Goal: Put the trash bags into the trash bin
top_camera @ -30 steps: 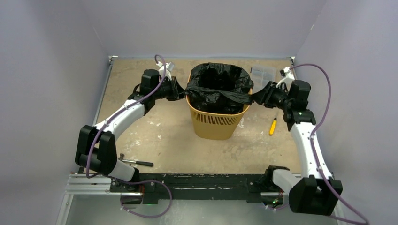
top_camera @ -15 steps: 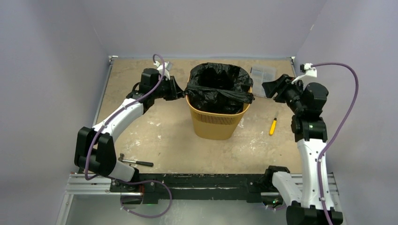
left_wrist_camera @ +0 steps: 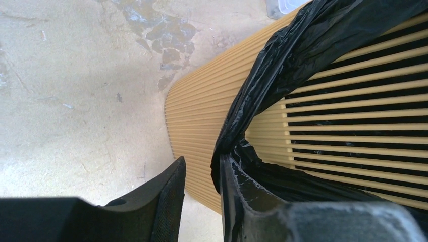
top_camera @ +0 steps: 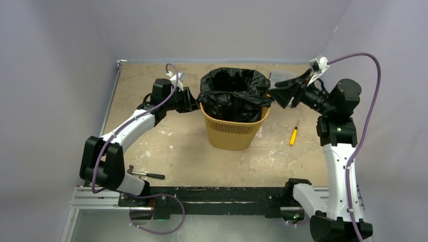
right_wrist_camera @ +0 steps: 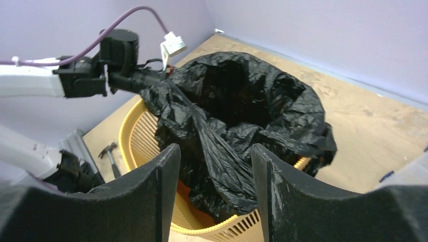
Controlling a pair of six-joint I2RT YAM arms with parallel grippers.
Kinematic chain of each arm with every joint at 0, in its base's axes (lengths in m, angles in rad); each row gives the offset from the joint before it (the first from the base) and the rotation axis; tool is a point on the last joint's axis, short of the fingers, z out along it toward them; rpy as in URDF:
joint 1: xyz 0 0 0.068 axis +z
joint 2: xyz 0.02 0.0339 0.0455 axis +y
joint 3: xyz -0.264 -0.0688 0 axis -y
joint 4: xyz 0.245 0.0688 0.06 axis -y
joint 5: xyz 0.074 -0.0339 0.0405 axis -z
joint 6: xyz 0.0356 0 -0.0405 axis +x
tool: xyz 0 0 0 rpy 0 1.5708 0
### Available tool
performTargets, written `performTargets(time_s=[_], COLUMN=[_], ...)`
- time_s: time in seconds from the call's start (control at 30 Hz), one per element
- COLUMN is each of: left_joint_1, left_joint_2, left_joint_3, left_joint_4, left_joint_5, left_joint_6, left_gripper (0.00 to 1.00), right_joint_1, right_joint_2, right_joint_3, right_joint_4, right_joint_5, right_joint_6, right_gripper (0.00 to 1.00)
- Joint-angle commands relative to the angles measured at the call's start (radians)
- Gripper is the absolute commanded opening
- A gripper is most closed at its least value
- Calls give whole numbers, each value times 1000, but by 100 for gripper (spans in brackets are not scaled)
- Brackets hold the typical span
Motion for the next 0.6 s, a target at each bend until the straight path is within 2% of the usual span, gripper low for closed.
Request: performTargets(time_s=[0.0,0.17,0.23,0.37,0.5,0.57], left_joint_1=[0,11,20,39,40,40], left_joint_2=[-54,-136,-177,-275,-358,-393], left_joint_3=[66,117,128,124,129,120], left_joint_4=[-29,-144,-190,-253,-305,-282], left_joint_5=[-47,-216,-318,-434,-430,-309], left_joint_6=[11,24,19,5,-2,-5], left_gripper=[32,45,47,51,51,51], right_joint_1=[53,252,270,320,356,365], right_joint_2=[38,154,201,255,314,343], right_joint_3=[56,176,217,264,308,341], right_joint_4=[-1,-138,-171,-204,-292,-347], right_joint_5=[-95,96,118,116,102,66], right_joint_6=[-104,-283,-352,-486,-615,-668], right_gripper=[56,51,47,44,40,37])
